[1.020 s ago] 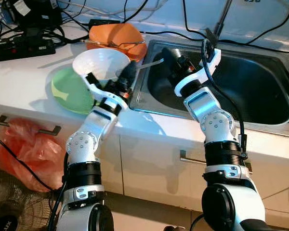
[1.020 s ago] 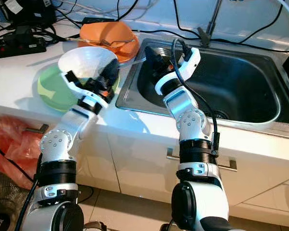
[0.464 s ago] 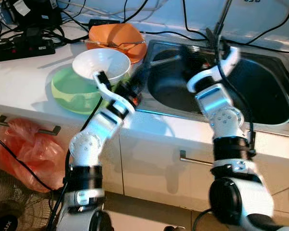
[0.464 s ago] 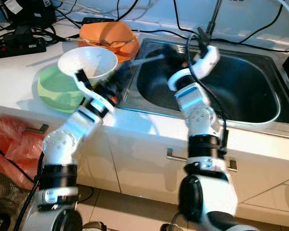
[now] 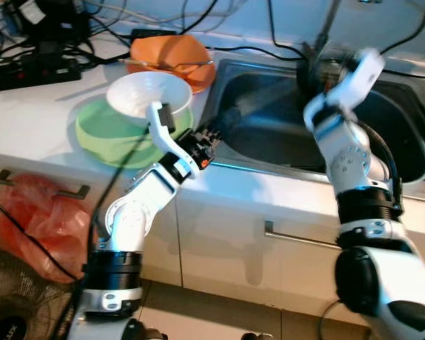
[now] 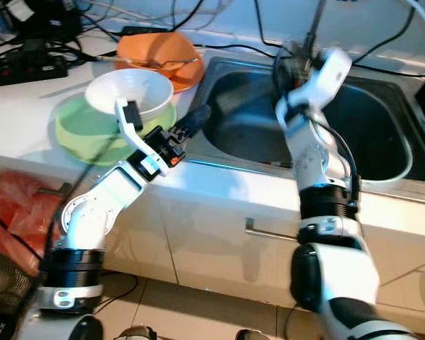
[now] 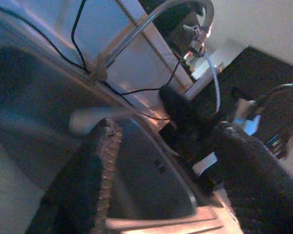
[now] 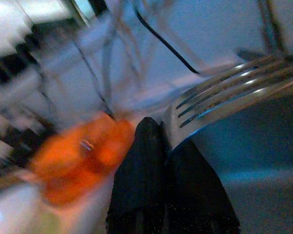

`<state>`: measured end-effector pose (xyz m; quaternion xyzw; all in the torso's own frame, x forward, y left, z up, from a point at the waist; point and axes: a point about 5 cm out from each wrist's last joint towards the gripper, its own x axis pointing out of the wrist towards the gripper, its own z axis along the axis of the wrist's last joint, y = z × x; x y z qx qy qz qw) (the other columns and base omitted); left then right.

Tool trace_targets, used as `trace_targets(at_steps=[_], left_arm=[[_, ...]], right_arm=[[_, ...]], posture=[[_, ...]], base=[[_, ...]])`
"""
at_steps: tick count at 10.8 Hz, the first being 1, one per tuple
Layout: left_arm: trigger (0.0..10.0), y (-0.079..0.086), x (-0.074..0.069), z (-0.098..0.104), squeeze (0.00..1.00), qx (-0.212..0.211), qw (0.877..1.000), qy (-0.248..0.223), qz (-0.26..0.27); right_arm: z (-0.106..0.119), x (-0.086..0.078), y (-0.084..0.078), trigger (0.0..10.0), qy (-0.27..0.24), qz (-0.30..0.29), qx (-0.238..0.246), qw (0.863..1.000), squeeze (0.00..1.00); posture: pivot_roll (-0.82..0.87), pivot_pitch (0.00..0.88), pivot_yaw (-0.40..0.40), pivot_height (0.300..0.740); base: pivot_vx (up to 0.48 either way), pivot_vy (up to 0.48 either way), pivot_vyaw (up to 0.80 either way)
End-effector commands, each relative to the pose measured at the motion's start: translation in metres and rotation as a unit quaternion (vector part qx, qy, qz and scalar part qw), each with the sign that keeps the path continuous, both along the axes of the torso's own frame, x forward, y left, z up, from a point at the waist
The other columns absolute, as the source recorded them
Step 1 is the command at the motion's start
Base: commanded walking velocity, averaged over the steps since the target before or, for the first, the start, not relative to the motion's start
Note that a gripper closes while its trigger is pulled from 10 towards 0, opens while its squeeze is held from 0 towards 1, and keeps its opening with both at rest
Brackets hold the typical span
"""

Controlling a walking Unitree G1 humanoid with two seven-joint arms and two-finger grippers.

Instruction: Kitchen organization

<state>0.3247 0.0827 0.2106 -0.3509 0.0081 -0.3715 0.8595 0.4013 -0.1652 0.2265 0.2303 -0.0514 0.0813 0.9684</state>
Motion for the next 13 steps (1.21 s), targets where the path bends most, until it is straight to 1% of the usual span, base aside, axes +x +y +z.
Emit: trace_targets(at_steps=[1, 2, 3, 4, 5, 6, 7, 8, 9, 11, 12, 13], left_arm=[[10.0, -0.005, -0.005, 0.001, 1.00, 0.021, 1.000, -0.017, -0.014], [10.0, -0.007, -0.007, 0.001, 1.00, 0.037, 0.999, -0.024, -0.020], [10.0, -0.008, -0.009, -0.005, 1.00, 0.091, 0.995, -0.039, -0.025], [10.0, -0.007, -0.009, -0.010, 1.00, 0.131, 0.990, -0.049, -0.020], [10.0, -0.004, -0.006, -0.013, 1.00, 0.152, 0.987, -0.051, -0.005], [10.0, -0.003, -0.006, -0.013, 1.00, 0.163, 0.985, -0.057, -0.005], [10.0, -0.001, -0.008, -0.013, 1.00, 0.175, 0.983, -0.060, -0.008], [10.0, -0.001, -0.009, -0.013, 0.88, 0.180, 0.982, -0.062, -0.008], [10.0, 0.002, -0.011, -0.015, 0.00, 0.188, 0.980, -0.062, -0.006], [10.0, 0.006, -0.009, -0.015, 0.00, 0.207, 0.976, -0.065, -0.005], [10.0, 0.007, -0.008, -0.015, 0.00, 0.217, 0.974, -0.069, -0.003], [10.0, 0.007, -0.007, -0.016, 0.00, 0.224, 0.972, -0.071, -0.001]], right_arm=[[-0.004, 0.000, -0.009, 0.0, -0.004, -0.024, -0.070, 0.997, 0.00], [-0.011, 0.000, -0.015, 0.0, 0.003, -0.040, -0.134, 0.990, 0.00], [-0.027, 0.000, -0.024, 0.0, 0.033, -0.041, -0.194, 0.980, 0.00], [-0.038, -0.001, -0.029, 0.0, 0.053, -0.035, -0.226, 0.972, 0.00], [-0.049, -0.002, -0.032, 0.0, 0.067, -0.022, -0.282, 0.957, 0.00], [-0.055, -0.003, -0.034, 0.0, 0.081, -0.017, -0.289, 0.954, 0.00], [-0.059, -0.003, -0.036, 7.8, 0.092, -0.010, -0.304, 0.948, 0.00], [-0.060, -0.003, -0.037, 10.0, 0.095, -0.008, -0.309, 0.946, 0.00], [-0.059, -0.002, -0.041, 10.0, 0.099, -0.013, -0.317, 0.943, 0.00], [-0.056, -0.001, -0.045, 10.0, 0.102, -0.017, -0.321, 0.941, 0.00], [-0.056, -0.001, -0.044, 10.0, 0.105, -0.014, -0.323, 0.941, 0.17], [-0.057, -0.001, -0.044, 10.0, 0.108, -0.013, -0.323, 0.940, 0.51]], posture=[[0.10, 0.083, -0.046, 0.740], [0.10, 0.082, -0.046, 0.740], [0.10, 0.082, -0.041, 0.740], [0.10, 0.081, -0.038, 0.740], [0.11, 0.078, -0.035, 0.740], [0.12, 0.080, -0.035, 0.740], [0.14, 0.086, -0.032, 0.740], [0.14, 0.088, -0.031, 0.740], [0.15, 0.095, -0.028, 0.740], [0.15, 0.103, -0.027, 0.740], [0.15, 0.100, -0.027, 0.740], [0.15, 0.098, -0.027, 0.740]], base=[[0.000, 0.000, 0.00], [0.000, 0.000, 0.00], [0.000, 0.000, 0.00], [0.000, 0.000, 0.00], [0.000, 0.000, 0.00], [0.000, 0.000, 0.00], [0.000, 0.000, 0.00], [0.000, 0.000, 0.00], [0.000, 0.000, 0.00], [0.000, 0.000, 0.00], [0.000, 0.000, 0.00], [0.000, 0.000, 0.00]])
